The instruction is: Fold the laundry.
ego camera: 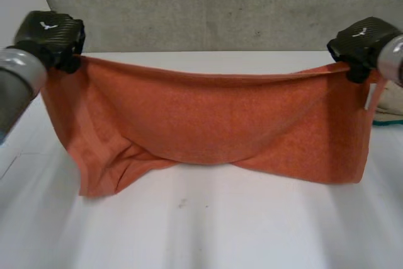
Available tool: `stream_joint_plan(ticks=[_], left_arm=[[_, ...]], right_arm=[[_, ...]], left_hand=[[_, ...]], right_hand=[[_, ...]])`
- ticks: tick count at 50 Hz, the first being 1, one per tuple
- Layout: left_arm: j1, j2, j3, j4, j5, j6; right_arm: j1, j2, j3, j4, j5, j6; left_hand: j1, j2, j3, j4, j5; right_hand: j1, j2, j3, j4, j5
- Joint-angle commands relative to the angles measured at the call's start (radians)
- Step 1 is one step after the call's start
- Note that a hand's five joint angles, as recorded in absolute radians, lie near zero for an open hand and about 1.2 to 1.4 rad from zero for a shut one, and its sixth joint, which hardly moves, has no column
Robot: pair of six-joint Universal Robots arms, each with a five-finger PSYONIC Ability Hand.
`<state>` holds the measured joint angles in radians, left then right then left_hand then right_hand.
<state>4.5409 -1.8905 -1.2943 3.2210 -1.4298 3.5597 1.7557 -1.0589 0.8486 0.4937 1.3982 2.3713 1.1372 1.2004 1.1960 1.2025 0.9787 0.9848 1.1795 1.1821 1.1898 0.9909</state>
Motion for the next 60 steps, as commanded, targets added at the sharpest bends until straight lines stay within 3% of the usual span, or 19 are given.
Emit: stream_joint_plan(ticks=[1,6,10,17,22,32,38,41,47,52,55,60], left_arm=[[-0.048,-0.251,0.312,0.223,-0.076,0.022],[-0.071,-0.289,0.484,0.388,-0.115,0.024],[-0.086,-0.280,0.518,0.502,-0.167,0.018],[-0.097,-0.252,0.417,0.507,-0.172,0.015],[-0.088,-0.220,0.189,0.500,-0.141,0.010],[-0.095,-0.295,-0.101,0.491,-0.063,0.022],[-0.094,-0.318,-0.197,0.392,-0.070,0.094],[-0.086,-0.220,-0.281,0.263,-0.083,0.172],[-0.050,0.038,-0.515,-0.008,-0.093,0.307],[-0.039,0.209,-0.666,-0.252,-0.086,0.494],[-0.037,0.232,-0.672,-0.285,-0.089,0.559],[-0.036,0.208,-0.580,-0.167,-0.089,0.556]], right_arm=[[0.053,0.146,-0.195,-0.303,0.016,0.034],[0.059,0.169,-0.298,-0.697,0.050,0.100],[0.061,0.155,-0.307,-0.826,0.085,0.124],[0.068,0.139,-0.261,-0.701,0.088,0.132],[0.065,0.135,-0.137,-0.568,0.076,0.129],[0.056,0.236,0.162,-0.514,-0.039,0.088],[0.053,0.248,0.237,-0.474,-0.033,0.040],[0.051,0.212,0.309,-0.403,-0.033,0.026],[0.024,-0.014,0.535,-0.140,-0.022,-0.024],[-0.057,-0.206,0.750,0.081,-0.022,-0.262],[-0.073,-0.254,0.779,0.086,-0.021,-0.345],[-0.062,-0.231,0.701,0.043,-0.028,-0.267]], left_hand=[[0.259,0.196,0.200,0.194,0.243],[0.259,0.196,0.200,0.194,0.243],[0.259,0.196,0.200,0.194,0.243],[0.259,0.196,0.200,0.194,0.243],[0.259,0.196,0.200,0.194,0.243],[0.259,0.196,0.200,0.194,0.243],[0.259,0.196,0.200,0.194,0.243],[0.259,0.196,0.200,0.194,0.243],[0.259,0.196,0.200,0.194,0.243],[0.259,0.196,0.200,0.194,0.243],[0.259,0.196,0.200,0.194,0.243],[0.259,0.196,0.200,0.194,0.243]], right_hand=[[0.411,0.217,0.214,0.206,0.231],[0.411,0.217,0.214,0.206,0.231],[0.411,0.217,0.214,0.206,0.231],[0.411,0.217,0.214,0.206,0.231],[0.411,0.217,0.214,0.206,0.231],[0.411,0.217,0.214,0.206,0.231],[0.411,0.217,0.214,0.206,0.231],[0.411,0.217,0.214,0.206,0.231],[0.411,0.217,0.214,0.206,0.231],[0.411,0.217,0.214,0.206,0.231],[0.411,0.217,0.214,0.206,0.231],[0.411,0.217,0.214,0.206,0.231]])
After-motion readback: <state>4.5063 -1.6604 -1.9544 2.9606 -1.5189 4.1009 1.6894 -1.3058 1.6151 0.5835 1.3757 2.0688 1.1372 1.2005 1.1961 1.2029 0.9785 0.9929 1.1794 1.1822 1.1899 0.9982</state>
